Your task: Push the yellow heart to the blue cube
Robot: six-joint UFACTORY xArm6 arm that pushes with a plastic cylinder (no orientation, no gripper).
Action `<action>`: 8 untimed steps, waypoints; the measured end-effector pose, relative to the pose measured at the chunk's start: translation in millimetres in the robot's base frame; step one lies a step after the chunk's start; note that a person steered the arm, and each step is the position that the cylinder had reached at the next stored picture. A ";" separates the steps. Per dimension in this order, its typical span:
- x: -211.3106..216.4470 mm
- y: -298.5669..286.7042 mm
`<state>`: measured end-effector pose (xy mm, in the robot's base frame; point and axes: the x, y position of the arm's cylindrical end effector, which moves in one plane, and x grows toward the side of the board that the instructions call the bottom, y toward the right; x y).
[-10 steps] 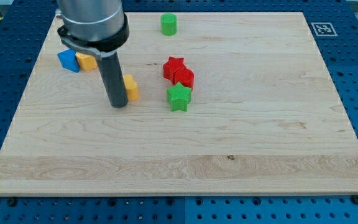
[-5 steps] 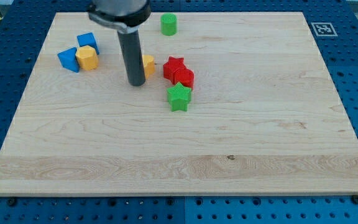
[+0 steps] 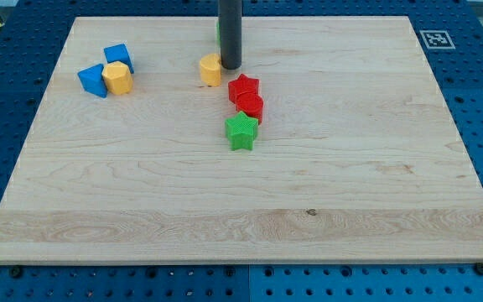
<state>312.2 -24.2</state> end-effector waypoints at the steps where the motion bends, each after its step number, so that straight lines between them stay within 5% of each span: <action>1: 29.4 -1.5; 2: 44.1 -11.2; 8: -29.6 -85.4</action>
<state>282.6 -109.7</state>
